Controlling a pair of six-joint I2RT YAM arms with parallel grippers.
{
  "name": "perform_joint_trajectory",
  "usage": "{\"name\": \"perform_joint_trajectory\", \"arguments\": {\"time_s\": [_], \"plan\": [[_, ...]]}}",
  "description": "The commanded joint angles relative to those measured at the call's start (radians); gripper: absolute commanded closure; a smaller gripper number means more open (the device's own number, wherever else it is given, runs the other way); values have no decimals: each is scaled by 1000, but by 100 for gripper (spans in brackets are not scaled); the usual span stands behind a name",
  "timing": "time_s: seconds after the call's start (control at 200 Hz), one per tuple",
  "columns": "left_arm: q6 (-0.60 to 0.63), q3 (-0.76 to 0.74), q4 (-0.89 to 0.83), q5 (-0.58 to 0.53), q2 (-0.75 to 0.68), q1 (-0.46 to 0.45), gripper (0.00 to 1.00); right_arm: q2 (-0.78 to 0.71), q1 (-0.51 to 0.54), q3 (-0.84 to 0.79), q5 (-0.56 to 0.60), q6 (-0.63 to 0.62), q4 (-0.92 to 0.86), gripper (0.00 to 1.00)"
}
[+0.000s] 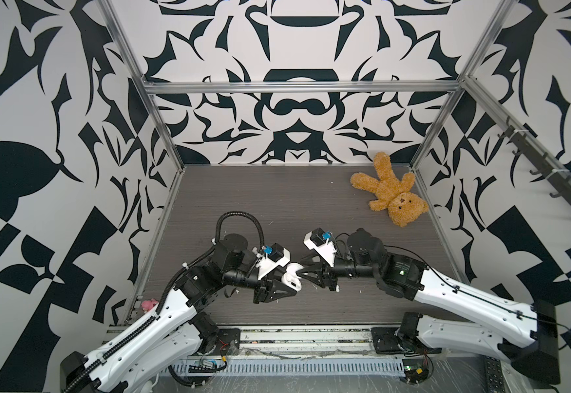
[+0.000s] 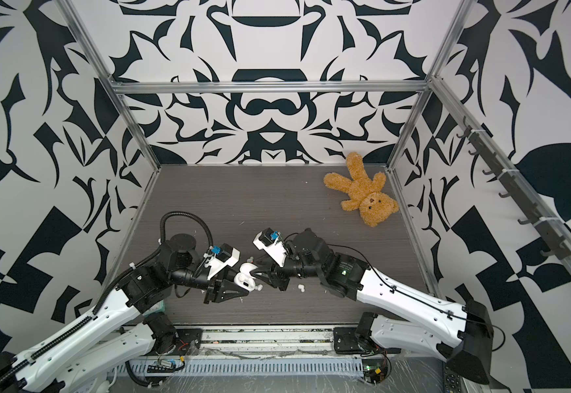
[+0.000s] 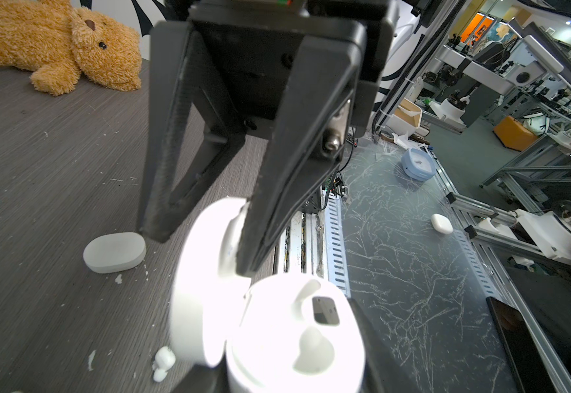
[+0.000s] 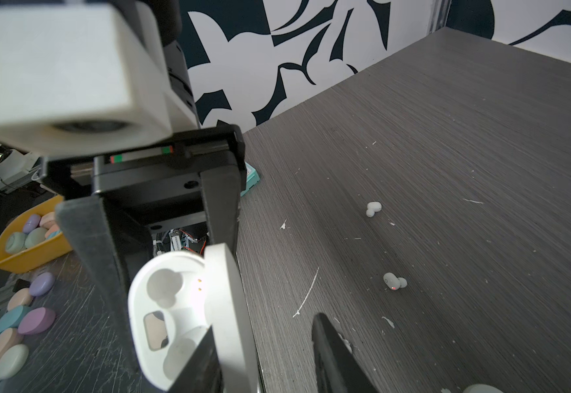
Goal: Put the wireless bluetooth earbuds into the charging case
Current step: 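Pull the lid open with the left gripper while the right gripper holds the case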
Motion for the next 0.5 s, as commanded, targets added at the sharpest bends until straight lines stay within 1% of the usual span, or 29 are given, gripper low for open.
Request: {"name": "perform_joint_trajectory", "arguments": {"time_s": [0.0,0.145,0.245,0.495], "plan": [[-1,20,14,5,0,-4,100,-4,-3,43,-53,-1,51,60],[-5,20,14,-6,1,-4,100,-5,-3,45,-85,3,56,66],[-8,19,14,-13,1,-4,100,-5,-1,42,-95,2,65,68],[-12,21,14,-26,-1,-4,100,2,2,46,-125,1,63,78]]}}
